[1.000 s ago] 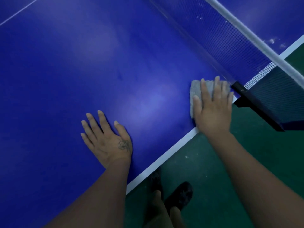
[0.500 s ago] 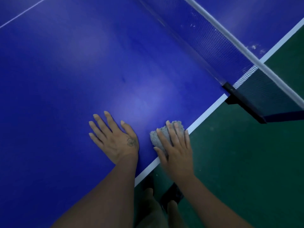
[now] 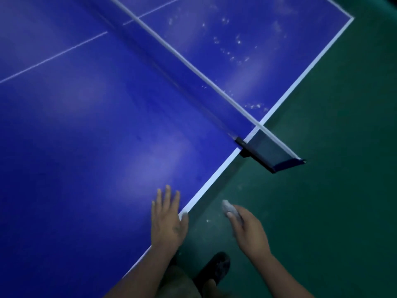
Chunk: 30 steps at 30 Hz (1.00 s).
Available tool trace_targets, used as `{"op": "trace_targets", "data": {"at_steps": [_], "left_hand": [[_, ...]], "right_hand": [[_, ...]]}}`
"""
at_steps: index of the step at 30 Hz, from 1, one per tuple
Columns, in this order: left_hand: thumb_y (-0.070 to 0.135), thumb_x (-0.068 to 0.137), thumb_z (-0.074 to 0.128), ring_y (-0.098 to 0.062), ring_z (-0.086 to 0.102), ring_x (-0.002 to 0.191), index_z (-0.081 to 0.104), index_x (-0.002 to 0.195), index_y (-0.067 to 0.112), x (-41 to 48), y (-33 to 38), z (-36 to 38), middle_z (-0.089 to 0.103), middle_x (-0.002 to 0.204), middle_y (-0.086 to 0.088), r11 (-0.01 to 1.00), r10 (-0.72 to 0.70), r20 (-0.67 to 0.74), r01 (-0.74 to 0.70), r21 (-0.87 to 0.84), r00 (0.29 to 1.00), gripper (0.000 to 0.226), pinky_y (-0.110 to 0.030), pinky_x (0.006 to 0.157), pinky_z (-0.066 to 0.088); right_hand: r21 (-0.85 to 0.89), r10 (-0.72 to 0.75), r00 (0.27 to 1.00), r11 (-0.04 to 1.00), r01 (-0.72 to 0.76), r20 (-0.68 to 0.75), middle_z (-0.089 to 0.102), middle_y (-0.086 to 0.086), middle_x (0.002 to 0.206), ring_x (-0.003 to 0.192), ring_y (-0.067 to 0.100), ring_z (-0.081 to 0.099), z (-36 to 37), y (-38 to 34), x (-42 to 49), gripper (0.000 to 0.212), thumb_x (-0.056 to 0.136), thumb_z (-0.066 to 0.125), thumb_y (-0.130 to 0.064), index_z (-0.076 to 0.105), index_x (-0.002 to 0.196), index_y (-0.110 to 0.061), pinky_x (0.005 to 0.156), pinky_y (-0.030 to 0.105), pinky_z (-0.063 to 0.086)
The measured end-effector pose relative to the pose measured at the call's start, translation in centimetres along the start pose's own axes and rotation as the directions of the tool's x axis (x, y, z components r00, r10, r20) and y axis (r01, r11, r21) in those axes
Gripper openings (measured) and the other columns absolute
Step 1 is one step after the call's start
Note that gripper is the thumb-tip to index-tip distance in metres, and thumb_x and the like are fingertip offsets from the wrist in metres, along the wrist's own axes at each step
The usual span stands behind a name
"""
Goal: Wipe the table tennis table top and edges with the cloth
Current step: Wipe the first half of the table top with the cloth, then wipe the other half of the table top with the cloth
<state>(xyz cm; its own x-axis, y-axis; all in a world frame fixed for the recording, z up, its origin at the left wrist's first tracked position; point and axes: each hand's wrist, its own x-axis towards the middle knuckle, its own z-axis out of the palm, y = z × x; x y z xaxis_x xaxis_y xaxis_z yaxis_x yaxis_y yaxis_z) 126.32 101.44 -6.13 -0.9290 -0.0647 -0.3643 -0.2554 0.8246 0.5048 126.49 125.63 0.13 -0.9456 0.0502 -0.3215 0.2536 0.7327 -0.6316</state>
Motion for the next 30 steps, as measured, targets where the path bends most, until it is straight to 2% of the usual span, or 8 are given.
{"op": "trace_targets", "data": {"at_steps": [3, 5, 9, 12, 16, 22, 26, 30], "left_hand": [[0.040, 0.110, 0.055, -0.018, 0.010, 0.168, 0.034, 0.168, 0.021, -2.7, 2.6, 0.3, 0.010, 0.173, 0.012, 0.972, 0.144, 0.148, -0.112, -0.205, 0.979, 0.064, -0.023, 0.132, 0.006], [0.042, 0.110, 0.056, -0.013, 0.026, 0.162, 0.037, 0.167, 0.023, -3.9, 4.8, -0.4, 0.029, 0.173, 0.008, 0.948, 0.165, 0.165, -0.111, -0.299, 0.972, 0.063, -0.018, 0.128, 0.015], [0.046, 0.110, 0.055, -0.009, 0.043, 0.150, 0.040, 0.166, 0.029, -4.8, 9.6, -1.8, 0.048, 0.163, 0.009, 0.939, 0.282, 0.211, -0.224, -0.260, 0.936, 0.061, -0.023, 0.125, 0.030], [0.047, 0.109, 0.057, -0.007, 0.048, 0.145, 0.042, 0.163, 0.032, -5.0, 13.5, -2.6, 0.050, 0.159, 0.011, 0.924, 0.341, 0.224, -0.282, -0.257, 0.913, 0.058, -0.034, 0.123, 0.039], [0.045, 0.109, 0.058, -0.003, 0.049, 0.141, 0.042, 0.163, 0.032, -5.7, 19.2, -3.0, 0.052, 0.154, 0.013, 0.914, 0.385, 0.208, -0.339, -0.225, 0.899, 0.058, -0.032, 0.120, 0.043], [0.043, 0.105, 0.066, 0.006, 0.057, 0.127, 0.053, 0.155, 0.033, -7.0, 26.5, -1.7, 0.057, 0.141, 0.024, 0.914, 0.322, 0.076, -0.288, -0.286, 0.944, 0.052, -0.022, 0.110, 0.049], [0.024, 0.100, 0.076, 0.005, 0.062, 0.126, 0.066, 0.135, 0.039, -7.7, 29.9, -0.2, 0.065, 0.129, 0.030, 0.874, 0.197, -0.032, -0.190, -0.447, 0.980, 0.039, -0.022, 0.107, 0.053], [0.017, 0.100, 0.077, 0.004, 0.065, 0.123, 0.069, 0.128, 0.040, -8.0, 33.3, 0.5, 0.066, 0.125, 0.029, 0.857, 0.172, -0.102, -0.200, -0.475, 0.980, 0.038, -0.017, 0.102, 0.055]], "right_hand": [[0.128, 0.104, 0.992, 0.987, -0.093, -0.077, 0.072, -0.036, 0.113, 0.105, -0.013, 0.067, -3.0, 0.7, -2.3, 0.024, 0.105, 0.061, -0.045, 0.064, 0.110, -0.068, 0.080, 0.009, 0.051], [0.159, 0.136, 0.983, 0.981, -0.116, -0.121, 0.070, -0.040, 0.110, 0.102, -0.016, 0.066, -5.1, 0.9, -3.5, 0.029, 0.103, 0.061, -0.047, 0.060, 0.109, -0.075, 0.077, 0.005, 0.048], [0.290, 0.196, 0.969, 0.946, -0.145, -0.153, 0.074, -0.030, 0.106, 0.098, -0.009, 0.069, -8.6, 2.9, -5.6, 0.024, 0.104, 0.063, -0.042, 0.065, 0.110, -0.066, 0.076, 0.006, 0.048], [0.377, 0.207, 0.965, 0.916, -0.134, -0.161, 0.076, -0.026, 0.104, 0.096, -0.006, 0.071, -11.0, 4.2, -6.5, 0.023, 0.104, 0.064, -0.039, 0.068, 0.111, -0.060, 0.076, 0.008, 0.050], [0.470, 0.200, 0.972, 0.874, -0.123, -0.119, 0.077, -0.022, 0.106, 0.097, -0.003, 0.073, -15.5, 6.3, -7.2, 0.016, 0.104, 0.060, -0.045, 0.072, 0.114, -0.045, 0.078, 0.016, 0.053], [0.527, 0.128, 0.985, 0.848, -0.049, -0.113, 0.077, -0.022, 0.110, 0.100, -0.002, 0.073, -23.1, 11.3, -7.4, 0.030, 0.098, 0.058, -0.054, 0.071, 0.121, -0.041, 0.079, 0.014, 0.054], [0.569, 0.136, 0.985, 0.821, -0.052, -0.106, 0.077, -0.019, 0.113, 0.103, -0.001, 0.073, -26.4, 15.2, -6.7, 0.029, 0.099, 0.060, -0.050, 0.073, 0.122, -0.038, 0.082, 0.016, 0.055], [0.565, 0.136, 0.987, 0.822, -0.063, -0.088, 0.078, -0.019, 0.111, 0.101, 0.001, 0.075, -29.2, 18.2, -4.8, 0.033, 0.097, 0.062, -0.050, 0.074, 0.122, -0.034, 0.085, 0.028, 0.057]]}}
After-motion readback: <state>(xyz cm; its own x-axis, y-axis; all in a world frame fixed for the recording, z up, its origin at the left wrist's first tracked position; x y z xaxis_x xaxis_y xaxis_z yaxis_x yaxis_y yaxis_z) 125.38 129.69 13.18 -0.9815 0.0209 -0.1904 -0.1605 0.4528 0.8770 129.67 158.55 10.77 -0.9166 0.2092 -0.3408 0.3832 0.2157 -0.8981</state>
